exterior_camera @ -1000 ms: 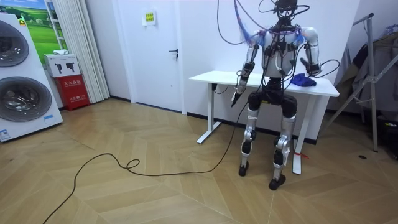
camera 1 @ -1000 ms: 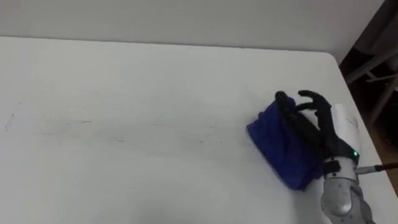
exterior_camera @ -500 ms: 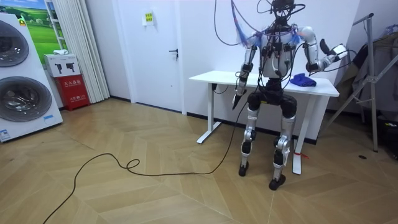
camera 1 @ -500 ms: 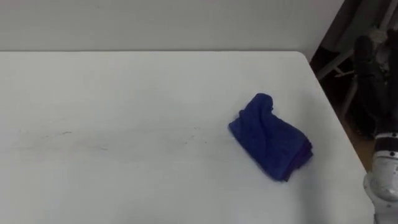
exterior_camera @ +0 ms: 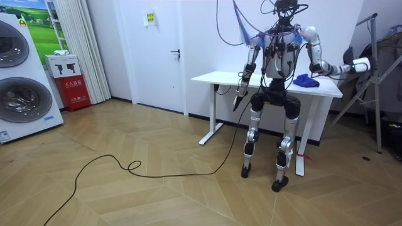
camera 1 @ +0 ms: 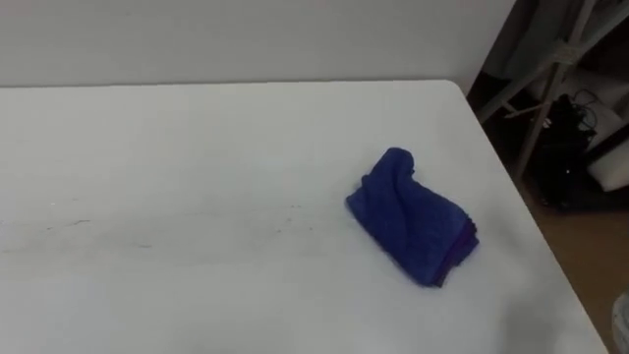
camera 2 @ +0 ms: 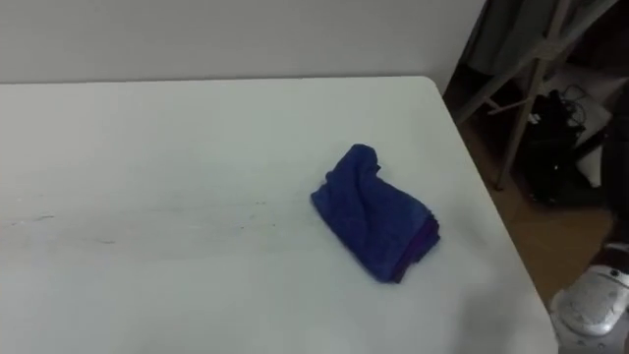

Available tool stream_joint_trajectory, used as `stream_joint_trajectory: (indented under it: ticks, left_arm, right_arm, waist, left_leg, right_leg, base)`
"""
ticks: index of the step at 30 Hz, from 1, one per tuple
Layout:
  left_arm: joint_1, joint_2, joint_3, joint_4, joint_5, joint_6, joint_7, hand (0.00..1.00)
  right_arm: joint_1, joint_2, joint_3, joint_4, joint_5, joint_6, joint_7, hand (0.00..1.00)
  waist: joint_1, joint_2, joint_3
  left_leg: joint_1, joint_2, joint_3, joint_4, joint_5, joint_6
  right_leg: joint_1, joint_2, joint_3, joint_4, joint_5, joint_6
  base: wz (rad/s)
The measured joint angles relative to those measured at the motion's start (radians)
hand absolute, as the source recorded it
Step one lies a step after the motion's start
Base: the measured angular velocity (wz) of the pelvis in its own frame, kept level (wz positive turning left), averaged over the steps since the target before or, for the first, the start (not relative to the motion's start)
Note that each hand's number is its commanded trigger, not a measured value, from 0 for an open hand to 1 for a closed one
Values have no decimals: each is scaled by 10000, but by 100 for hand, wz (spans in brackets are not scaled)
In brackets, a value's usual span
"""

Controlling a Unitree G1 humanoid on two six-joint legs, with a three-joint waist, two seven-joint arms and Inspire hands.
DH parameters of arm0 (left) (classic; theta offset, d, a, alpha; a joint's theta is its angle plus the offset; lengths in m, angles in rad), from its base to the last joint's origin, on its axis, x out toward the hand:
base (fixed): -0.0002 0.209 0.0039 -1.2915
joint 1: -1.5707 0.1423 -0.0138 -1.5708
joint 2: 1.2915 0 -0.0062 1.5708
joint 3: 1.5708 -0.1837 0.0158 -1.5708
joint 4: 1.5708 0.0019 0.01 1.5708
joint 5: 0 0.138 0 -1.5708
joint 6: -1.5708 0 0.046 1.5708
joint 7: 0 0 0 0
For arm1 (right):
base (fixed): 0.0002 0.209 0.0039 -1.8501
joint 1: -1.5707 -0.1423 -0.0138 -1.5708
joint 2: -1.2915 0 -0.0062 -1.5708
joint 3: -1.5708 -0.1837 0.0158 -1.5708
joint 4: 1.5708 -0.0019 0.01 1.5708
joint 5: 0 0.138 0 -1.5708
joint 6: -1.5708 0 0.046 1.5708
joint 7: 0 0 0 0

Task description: Wipe table

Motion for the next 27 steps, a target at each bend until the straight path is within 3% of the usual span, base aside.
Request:
stream_joint_trajectory:
  ticks: [4,10,13,19,22,27]
  left_arm:
    - [65,-18,297,6,-7,315,99,0]
    - [-10,-32,357,-1,-167,495,270,0]
    - [13,-37,357,-8,-177,501,285,0]
    - [65,-77,355,62,-194,493,449,0]
    - [-75,-89,354,554,-201,423,442,0]
    - [-133,-227,374,1239,-96,431,261,0]
  right_arm:
    - [268,83,-424,956,930,389,-512,0]
    - [467,206,-1061,2588,3252,386,-1531,0]
    - [631,480,-1330,3976,4296,380,-1662,0]
    - [1128,1087,-1489,6301,5369,377,-1654,0]
    - [1173,1323,-1496,7615,5910,407,-1417,0]
    - [1292,1504,-1278,8650,5438,672,-341,0]
  waist:
    - [-50,41,-24]
    - [-239,144,-26]
    - [-496,193,-35]
    - [-709,391,-72]
    - [-838,400,-70]
    - [-768,329,-41]
  left_leg:
    - [-20,-2,6,-16,-7,-6]
    - [-57,-1,1,-6,-26,-8]
    - [-54,-1,-25,22,-52,0]
    - [-38,-1,-26,13,-92,-1]
    - [-14,-1,-24,14,-91,-1]
    - [-33,-18,-18,38,-99,-1]
  right_leg:
    - [24,15,9,-105,0,0]
    - [29,23,30,-119,0,-1]
    - [87,20,-10,-130,0,0]
    - [103,19,17,-130,-7,9]
    - [113,21,26,-125,-25,6]
    - [86,5,61,-134,-50,9]
  base:
    - [0]
    - [0]
    - [4]
    - [0]
    - [-2]
    - [-2]
